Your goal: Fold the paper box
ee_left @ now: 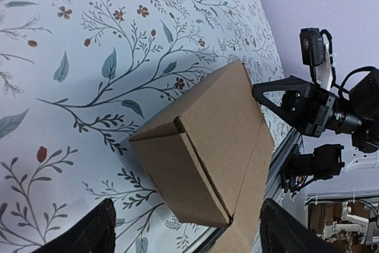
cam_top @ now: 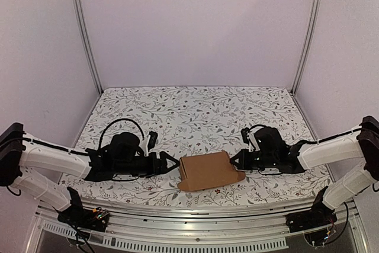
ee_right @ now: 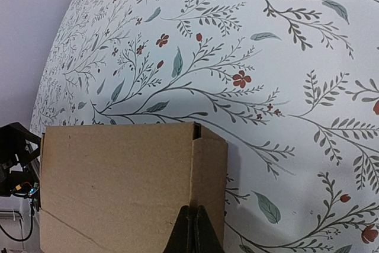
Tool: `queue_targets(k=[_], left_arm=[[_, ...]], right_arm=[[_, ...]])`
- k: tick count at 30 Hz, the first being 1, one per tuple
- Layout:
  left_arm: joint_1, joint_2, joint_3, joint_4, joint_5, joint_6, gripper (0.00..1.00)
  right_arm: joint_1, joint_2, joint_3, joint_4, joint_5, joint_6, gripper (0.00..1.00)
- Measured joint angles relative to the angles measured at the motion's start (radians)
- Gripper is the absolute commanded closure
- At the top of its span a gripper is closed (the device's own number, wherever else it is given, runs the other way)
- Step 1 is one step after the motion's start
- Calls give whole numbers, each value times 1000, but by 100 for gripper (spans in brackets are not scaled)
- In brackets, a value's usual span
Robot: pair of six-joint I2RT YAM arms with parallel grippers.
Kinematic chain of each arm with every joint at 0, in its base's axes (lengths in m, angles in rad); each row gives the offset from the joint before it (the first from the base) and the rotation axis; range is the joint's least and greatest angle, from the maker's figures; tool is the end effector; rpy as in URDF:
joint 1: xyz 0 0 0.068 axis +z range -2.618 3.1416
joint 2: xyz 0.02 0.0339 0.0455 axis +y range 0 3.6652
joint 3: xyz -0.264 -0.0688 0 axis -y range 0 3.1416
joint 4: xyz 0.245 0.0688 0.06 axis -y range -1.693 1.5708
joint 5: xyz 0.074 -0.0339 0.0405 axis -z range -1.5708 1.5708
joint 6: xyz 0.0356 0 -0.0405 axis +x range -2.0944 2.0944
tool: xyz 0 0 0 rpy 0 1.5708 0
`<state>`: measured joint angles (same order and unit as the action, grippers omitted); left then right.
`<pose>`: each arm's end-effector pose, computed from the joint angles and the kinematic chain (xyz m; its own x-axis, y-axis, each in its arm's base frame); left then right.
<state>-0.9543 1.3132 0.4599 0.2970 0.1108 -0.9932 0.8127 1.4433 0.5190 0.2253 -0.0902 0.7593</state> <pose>0.1424 -0.2078 0.1659 -0.8915 -0.1820 -0.4148 0.2166 0.6329 -0.7433 0.1803 0.1951 0.1455 -0.8514 0.0980 -0.5153 -0.2544 0.7820 0.5690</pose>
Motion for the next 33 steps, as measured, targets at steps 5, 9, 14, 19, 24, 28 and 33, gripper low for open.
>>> queue_targets(k=[5,9,14,19,24,28,33], left_arm=[[2,69,-8,131,40,-75,17],[4,154,-17,239,71,-142,17],[8,267,-37,389,111,-225,17],[13,380,-50,560,145,-304,17],[14,455,-50,694,174,-367,18],[15,496,-50,773,189,-402,21],[18,536,-50,837,198,-435,25]], right_arm=[[0,-14,-11,-1,6,3,100],[0,-18,-14,-2,8,5,100],[1,-24,-16,-10,11,6,100],[1,-25,-16,-12,11,6,100],[1,-25,-16,-12,11,6,100],[1,-25,-16,-13,12,6,100],[1,-27,-16,-15,18,6,100]])
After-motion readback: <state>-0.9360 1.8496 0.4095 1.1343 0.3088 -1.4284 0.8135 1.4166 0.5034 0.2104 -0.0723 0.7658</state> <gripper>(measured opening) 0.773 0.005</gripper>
